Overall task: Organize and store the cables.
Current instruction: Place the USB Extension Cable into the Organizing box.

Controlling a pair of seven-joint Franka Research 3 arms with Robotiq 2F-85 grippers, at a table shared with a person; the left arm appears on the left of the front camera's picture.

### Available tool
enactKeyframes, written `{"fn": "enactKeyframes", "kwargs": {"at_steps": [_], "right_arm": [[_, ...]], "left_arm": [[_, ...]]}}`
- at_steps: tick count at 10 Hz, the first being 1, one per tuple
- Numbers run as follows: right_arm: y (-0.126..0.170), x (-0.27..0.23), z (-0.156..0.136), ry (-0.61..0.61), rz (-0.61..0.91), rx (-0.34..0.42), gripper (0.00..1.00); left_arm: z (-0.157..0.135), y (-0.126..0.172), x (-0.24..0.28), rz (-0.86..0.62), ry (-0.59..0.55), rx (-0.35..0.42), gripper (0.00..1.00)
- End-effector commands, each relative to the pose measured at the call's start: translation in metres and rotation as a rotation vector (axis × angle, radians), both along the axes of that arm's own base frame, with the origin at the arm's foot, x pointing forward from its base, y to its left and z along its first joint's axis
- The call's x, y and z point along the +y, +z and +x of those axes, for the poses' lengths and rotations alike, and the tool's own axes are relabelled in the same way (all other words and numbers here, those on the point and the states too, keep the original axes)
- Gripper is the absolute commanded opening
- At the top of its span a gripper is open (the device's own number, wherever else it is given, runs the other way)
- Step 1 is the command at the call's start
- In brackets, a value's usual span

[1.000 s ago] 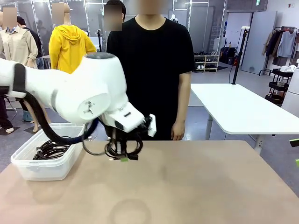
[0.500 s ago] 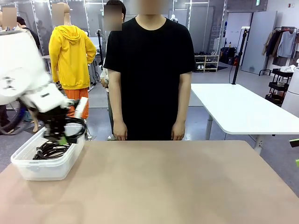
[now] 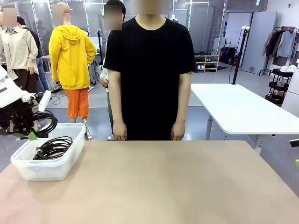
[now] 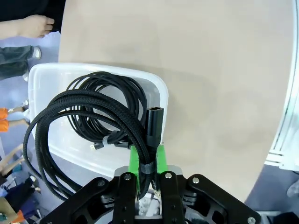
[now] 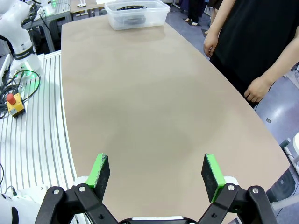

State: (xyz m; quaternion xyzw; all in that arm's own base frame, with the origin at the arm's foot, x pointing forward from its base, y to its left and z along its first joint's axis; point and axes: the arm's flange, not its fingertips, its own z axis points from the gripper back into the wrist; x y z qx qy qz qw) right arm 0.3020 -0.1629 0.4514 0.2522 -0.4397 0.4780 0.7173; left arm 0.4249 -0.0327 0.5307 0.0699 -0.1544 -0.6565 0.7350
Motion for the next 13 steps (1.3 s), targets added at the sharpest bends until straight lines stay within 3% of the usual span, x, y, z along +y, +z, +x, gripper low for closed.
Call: {"fn": "enactKeyframes", "kwargs": {"at_steps": [1, 6, 8, 11, 12, 13], "right_arm": [[0.000, -0.001, 0.002, 0.007, 0.004, -0.025, 1.00], [0.000, -0.001, 0.002, 0.007, 0.004, -0.025, 1.00], [0.000, -0.001, 0.002, 0.007, 0.004, -0.025, 1.00], [0.000, -0.001, 0.002, 0.007, 0.004, -0.025, 1.00], [0.000, -0.001, 0.002, 0.007, 0.004, -0.025, 1.00], [0.000, -0.001, 0.002, 0.007, 0.004, -0.025, 1.00]], "left_arm": [[0.001, -0.001, -0.003, 0.001, -0.007, 0.001, 0.16], [0.009, -0.001, 0.002, 0.021, -0.019, -0.004, 0.16], [0.043, -0.012, 0.006, 0.058, -0.062, -0.005, 0.16], [0.099, -0.046, 0.006, 0.026, -0.010, 0.064, 0.16], [0.114, -0.060, 0.008, 0.069, 0.076, 0.085, 0.16], [0.126, -0.074, 0.008, 0.054, 0.063, 0.129, 0.16]]}}
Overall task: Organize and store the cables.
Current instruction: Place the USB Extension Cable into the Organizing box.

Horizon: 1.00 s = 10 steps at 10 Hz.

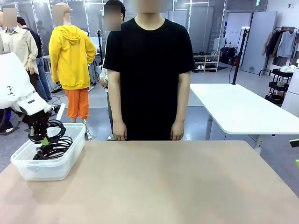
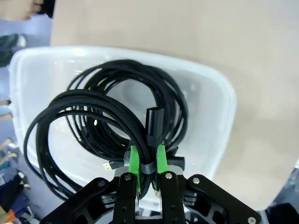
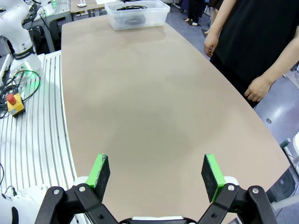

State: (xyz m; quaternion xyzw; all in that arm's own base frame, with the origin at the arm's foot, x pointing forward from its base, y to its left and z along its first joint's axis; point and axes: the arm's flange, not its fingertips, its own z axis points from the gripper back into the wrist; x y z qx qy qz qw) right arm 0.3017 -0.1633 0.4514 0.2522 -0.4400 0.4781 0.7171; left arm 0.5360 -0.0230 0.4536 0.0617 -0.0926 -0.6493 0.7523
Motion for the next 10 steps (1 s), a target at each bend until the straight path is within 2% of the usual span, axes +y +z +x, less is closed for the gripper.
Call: {"fn": "enactKeyframes", "kwargs": {"at_steps": [1, 3, 4, 5, 6, 8, 10], "right_arm": [[0.000, 0.000, 0.002, 0.006, 0.004, -0.024, 1.00], [0.000, 0.000, 0.002, 0.006, 0.004, -0.024, 1.00], [0.000, 0.000, 0.002, 0.006, 0.004, -0.024, 1.00], [0.000, 0.000, 0.002, 0.006, 0.004, -0.024, 1.00], [0.000, 0.000, 0.002, 0.006, 0.004, -0.024, 1.00], [0.000, 0.000, 0.002, 0.006, 0.004, -0.024, 1.00], [0.000, 0.000, 0.002, 0.006, 0.004, -0.024, 1.00]], "left_arm": [[0.029, -0.011, -0.003, -0.028, 0.007, 0.030, 0.16], [0.038, -0.031, -0.003, -0.037, 0.016, 0.088, 0.16], [0.039, -0.035, -0.003, -0.048, 0.010, 0.091, 0.44], [0.036, -0.033, -0.004, -0.049, 0.009, 0.092, 0.53], [0.034, -0.030, -0.006, -0.046, 0.010, 0.098, 0.81], [0.029, -0.023, -0.009, -0.051, 0.012, 0.090, 1.00], [0.023, -0.016, -0.008, -0.074, 0.048, 0.097, 1.00]]}}
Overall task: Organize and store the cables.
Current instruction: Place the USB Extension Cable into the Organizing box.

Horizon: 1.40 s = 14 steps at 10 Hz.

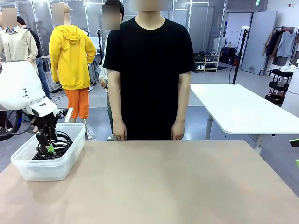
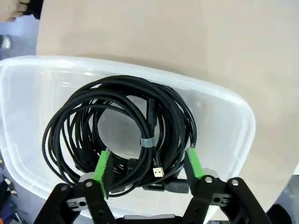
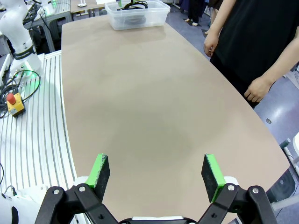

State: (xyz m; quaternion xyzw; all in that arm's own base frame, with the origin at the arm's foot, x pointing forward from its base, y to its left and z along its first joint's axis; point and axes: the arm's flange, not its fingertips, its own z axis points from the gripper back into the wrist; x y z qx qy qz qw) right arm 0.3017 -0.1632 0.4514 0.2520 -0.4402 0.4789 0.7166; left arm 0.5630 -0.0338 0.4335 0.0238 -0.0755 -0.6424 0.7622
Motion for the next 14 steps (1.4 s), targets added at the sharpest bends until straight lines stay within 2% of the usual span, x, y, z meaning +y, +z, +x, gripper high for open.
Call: {"fn": "enactKeyframes", "kwargs": {"at_steps": [1, 2, 4, 5, 14], "right_arm": [[-0.0002, -0.0004, 0.0021, 0.005, 0.004, -0.023, 1.00], [-0.0002, -0.0004, 0.0021, 0.005, 0.004, -0.023, 1.00], [-0.0002, -0.0004, 0.0021, 0.005, 0.004, -0.023, 1.00], [-0.0002, -0.0004, 0.0021, 0.005, 0.004, -0.023, 1.00], [-0.0002, -0.0004, 0.0021, 0.005, 0.004, -0.023, 1.00]], "left_arm": [[-0.0070, 0.0055, 0.0035, -0.040, 0.034, 0.019, 0.95], [-0.0092, 0.0067, 0.0035, -0.045, 0.037, 0.018, 1.00], [-0.0131, 0.0092, 0.0041, -0.074, 0.086, 0.034, 1.00], [-0.0049, 0.0069, 0.0022, -0.027, 0.027, 0.007, 1.00], [-0.0049, 0.0069, 0.0022, -0.027, 0.027, 0.007, 1.00]]}}
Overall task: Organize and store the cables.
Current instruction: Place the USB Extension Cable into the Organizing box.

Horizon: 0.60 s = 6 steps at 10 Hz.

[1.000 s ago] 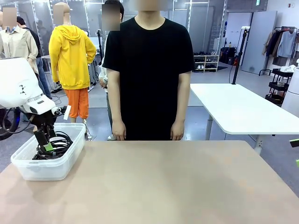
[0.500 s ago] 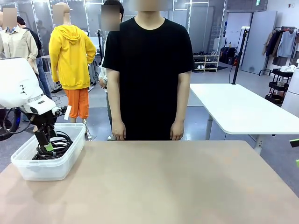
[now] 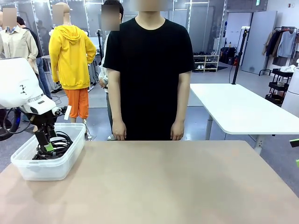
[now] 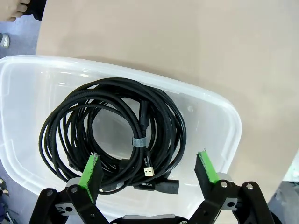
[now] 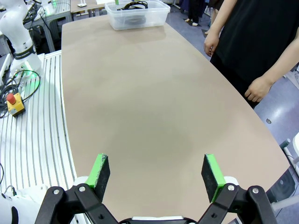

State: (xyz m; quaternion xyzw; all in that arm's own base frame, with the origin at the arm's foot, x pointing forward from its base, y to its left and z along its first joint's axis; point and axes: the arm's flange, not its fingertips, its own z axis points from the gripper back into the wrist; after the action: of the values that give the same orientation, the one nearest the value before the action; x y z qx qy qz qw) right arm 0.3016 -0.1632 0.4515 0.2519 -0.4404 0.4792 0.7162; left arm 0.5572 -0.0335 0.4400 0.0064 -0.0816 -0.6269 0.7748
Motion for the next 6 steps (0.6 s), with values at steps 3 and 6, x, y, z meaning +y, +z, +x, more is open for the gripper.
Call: {"fn": "enactKeyframes", "kwargs": {"at_steps": [3, 6], "right_arm": [[-0.0003, -0.0004, 0.0021, 0.004, 0.004, -0.022, 1.00], [-0.0003, -0.0004, 0.0021, 0.004, 0.004, -0.022, 1.00]], "left_arm": [[0.0009, 0.0004, 0.0018, 0.010, -0.009, -0.007, 1.00], [0.0009, 0.0004, 0.0018, 0.010, -0.009, -0.007, 1.00]]}}
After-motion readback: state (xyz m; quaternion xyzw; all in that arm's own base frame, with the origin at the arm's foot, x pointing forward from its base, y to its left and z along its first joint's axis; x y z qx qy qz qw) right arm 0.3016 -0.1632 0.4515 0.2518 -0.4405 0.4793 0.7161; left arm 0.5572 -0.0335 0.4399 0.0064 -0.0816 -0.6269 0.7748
